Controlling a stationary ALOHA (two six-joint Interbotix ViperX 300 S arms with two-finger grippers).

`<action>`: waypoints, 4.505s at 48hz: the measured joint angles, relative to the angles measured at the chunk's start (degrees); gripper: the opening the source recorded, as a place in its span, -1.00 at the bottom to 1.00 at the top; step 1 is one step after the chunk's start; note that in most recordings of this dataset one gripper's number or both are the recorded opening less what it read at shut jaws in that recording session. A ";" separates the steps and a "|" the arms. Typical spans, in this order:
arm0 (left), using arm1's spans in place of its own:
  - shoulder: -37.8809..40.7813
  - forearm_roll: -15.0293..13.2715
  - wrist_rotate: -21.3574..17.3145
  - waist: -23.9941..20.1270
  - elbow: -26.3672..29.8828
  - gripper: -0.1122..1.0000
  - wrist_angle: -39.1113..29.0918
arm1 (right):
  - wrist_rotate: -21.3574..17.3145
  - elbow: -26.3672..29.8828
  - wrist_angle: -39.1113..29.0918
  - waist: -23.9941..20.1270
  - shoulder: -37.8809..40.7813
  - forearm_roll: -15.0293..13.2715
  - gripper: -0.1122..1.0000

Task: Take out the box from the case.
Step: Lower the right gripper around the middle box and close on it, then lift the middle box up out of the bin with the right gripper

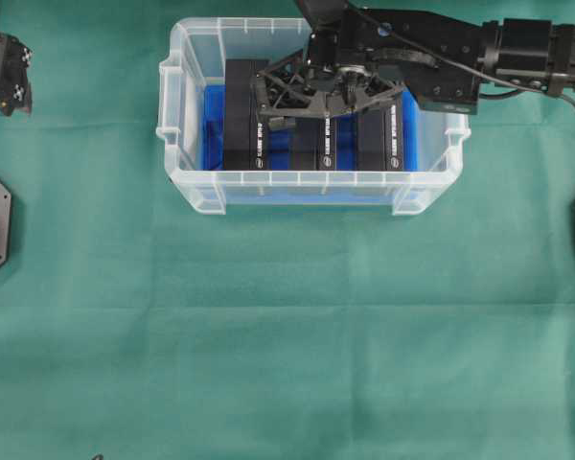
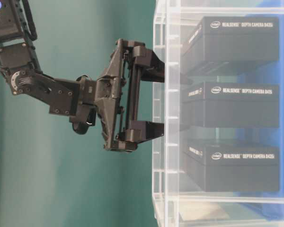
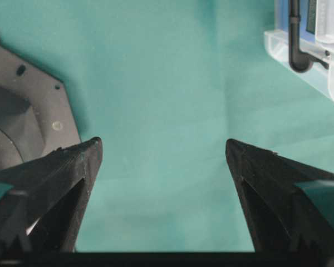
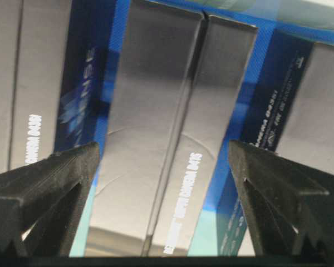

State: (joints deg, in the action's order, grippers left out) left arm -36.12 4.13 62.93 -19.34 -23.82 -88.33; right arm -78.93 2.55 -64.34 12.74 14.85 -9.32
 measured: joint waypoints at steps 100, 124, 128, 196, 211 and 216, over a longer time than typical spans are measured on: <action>-0.09 0.00 0.00 -0.09 -1.58 0.83 0.18 | -10.11 -0.35 2.37 0.00 3.78 0.26 0.40; -0.09 0.00 -0.09 -0.09 -1.49 0.83 0.18 | -8.96 6.15 -7.21 -0.18 1.67 0.26 0.40; -0.18 0.00 -0.09 -0.09 -1.49 0.83 0.18 | -8.88 7.65 -9.14 -0.26 0.97 0.35 0.40; -1.76 0.00 1.32 -0.09 -2.20 0.83 0.18 | -4.22 27.33 -28.21 0.00 0.35 0.26 0.40; -1.85 0.00 1.41 0.00 -2.20 0.83 0.18 | -4.13 27.42 -28.21 0.00 0.35 0.26 0.40; -1.85 0.00 1.49 -0.09 -2.20 0.83 0.18 | -4.22 27.51 -28.21 0.09 0.26 0.26 0.40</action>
State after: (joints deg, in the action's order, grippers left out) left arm -37.97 4.13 64.42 -19.42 -26.02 -88.15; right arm -83.14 30.06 -92.55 12.83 15.12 -9.05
